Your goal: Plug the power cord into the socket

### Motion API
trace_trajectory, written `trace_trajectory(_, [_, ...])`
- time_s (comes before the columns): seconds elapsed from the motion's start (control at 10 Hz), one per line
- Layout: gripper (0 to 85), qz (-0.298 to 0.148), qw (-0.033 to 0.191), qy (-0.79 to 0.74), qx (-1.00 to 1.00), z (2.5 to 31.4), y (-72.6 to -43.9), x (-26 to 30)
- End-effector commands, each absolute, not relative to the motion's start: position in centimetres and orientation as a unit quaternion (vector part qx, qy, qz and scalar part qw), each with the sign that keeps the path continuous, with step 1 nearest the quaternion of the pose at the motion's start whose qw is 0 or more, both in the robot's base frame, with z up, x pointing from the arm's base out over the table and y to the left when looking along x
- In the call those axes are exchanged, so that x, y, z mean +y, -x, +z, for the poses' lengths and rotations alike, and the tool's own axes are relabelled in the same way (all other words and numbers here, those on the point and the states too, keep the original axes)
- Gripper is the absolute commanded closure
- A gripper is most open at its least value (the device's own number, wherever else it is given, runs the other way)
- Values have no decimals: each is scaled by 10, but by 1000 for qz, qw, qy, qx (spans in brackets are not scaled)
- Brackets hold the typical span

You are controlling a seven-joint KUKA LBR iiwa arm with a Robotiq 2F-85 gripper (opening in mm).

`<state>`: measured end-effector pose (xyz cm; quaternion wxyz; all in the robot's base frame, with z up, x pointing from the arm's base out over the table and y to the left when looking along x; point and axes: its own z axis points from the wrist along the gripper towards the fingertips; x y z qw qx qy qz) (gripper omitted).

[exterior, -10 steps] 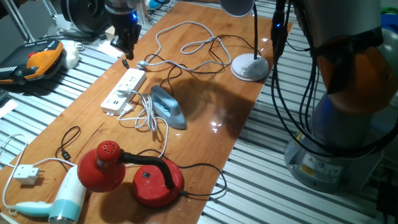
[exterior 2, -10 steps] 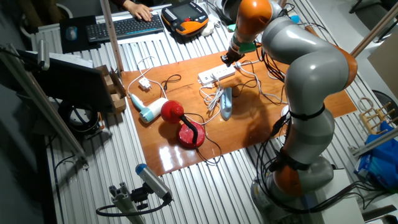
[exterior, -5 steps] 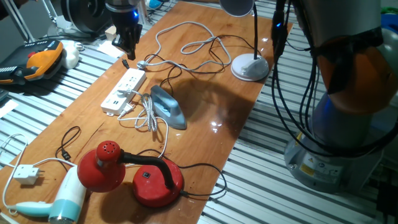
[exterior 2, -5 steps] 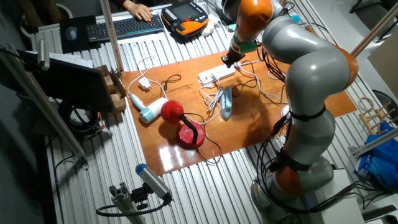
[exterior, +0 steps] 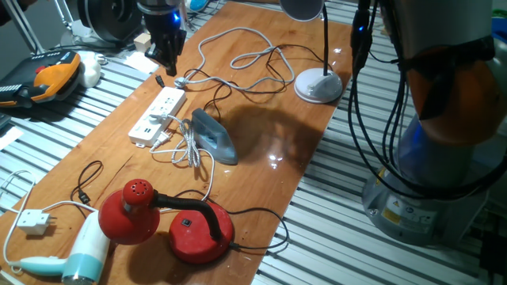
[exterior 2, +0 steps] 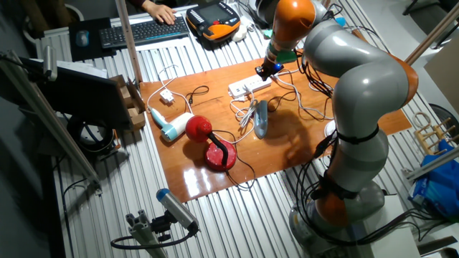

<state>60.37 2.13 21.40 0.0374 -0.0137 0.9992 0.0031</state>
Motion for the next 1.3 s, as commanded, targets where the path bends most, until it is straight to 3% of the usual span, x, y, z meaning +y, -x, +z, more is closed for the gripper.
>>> trace_trajectory(0.0, [850, -5, 39, 17, 999, 213, -604, 22])
trace_trajectory(0.7, [850, 11, 40, 23, 999, 187, -601, 22])
trace_trajectory(1.0, [850, 21, 22, 24, 999, 187, -599, 23])
trace_trajectory(1.2, [850, 15, 29, 27, 999, 188, -599, 24])
